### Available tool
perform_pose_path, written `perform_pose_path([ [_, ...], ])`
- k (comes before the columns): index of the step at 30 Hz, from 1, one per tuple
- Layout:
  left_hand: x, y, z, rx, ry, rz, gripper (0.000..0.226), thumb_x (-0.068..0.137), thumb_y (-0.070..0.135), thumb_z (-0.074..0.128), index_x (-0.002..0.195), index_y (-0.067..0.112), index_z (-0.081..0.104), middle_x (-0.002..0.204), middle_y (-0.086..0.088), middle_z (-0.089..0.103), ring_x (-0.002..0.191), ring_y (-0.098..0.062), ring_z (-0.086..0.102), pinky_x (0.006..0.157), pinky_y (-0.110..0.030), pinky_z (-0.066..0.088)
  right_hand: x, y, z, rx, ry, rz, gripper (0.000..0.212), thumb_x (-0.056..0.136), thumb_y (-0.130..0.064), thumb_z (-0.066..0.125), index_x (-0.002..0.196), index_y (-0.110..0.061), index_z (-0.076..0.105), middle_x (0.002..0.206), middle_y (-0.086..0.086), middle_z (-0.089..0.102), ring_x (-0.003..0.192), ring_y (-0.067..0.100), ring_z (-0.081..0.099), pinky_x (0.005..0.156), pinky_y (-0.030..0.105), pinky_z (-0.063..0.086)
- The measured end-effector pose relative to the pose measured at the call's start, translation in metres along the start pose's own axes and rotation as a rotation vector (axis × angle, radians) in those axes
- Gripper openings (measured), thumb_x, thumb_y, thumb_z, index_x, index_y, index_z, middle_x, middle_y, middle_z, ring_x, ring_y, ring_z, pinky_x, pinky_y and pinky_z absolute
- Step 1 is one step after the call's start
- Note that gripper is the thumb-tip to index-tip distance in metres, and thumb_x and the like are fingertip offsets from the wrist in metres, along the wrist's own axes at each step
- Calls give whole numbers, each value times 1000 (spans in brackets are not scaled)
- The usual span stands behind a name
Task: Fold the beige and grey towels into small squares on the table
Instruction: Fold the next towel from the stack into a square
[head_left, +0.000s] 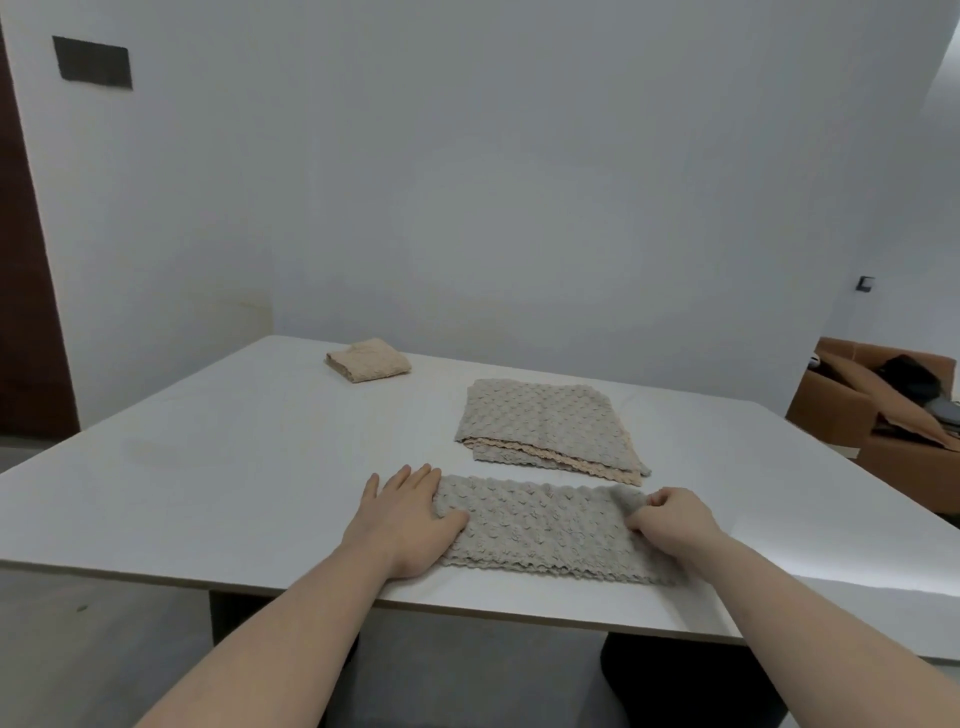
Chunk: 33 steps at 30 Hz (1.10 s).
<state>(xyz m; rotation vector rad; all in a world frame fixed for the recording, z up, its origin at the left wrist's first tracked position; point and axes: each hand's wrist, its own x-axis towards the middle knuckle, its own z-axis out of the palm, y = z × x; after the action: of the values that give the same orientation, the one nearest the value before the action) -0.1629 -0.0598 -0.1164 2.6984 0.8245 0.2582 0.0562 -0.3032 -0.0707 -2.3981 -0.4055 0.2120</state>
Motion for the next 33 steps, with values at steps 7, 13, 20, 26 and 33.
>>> perform_pose_path([
  [7,-2,0,-1,-112,63,5,82,95,65,35,164,26,16,170,7,19,157,-14,11,128,-46,0,-5,-26,-21,145,7,-15,13,77,-14,78,82,-14,66,80,6,70,71,23,63,57,29,47],
  [13,-5,-7,-2,-334,179,34,70,94,58,45,159,34,31,165,10,33,152,-14,27,127,-41,17,-16,-65,-36,227,-65,-51,25,78,-23,79,95,-7,70,83,9,70,67,25,62,54,30,49],
  [20,-8,-11,-5,-624,259,3,36,93,45,60,129,42,60,142,18,55,136,-7,45,109,-34,38,-41,-116,-27,419,-184,-150,14,86,-14,72,90,-11,59,73,8,59,50,15,60,46,19,50],
  [26,-5,-13,-4,-724,309,6,11,90,42,65,98,39,71,121,25,62,127,-4,49,108,-34,38,-56,-142,4,485,-272,-189,11,86,-8,71,87,-6,60,73,13,64,57,22,68,57,28,59],
  [33,-2,-12,-7,-767,319,21,46,72,68,53,85,34,80,107,20,70,110,-3,61,103,-41,48,-69,-143,40,493,-400,-173,22,87,-11,74,103,3,67,99,16,70,76,28,77,66,35,64],
])
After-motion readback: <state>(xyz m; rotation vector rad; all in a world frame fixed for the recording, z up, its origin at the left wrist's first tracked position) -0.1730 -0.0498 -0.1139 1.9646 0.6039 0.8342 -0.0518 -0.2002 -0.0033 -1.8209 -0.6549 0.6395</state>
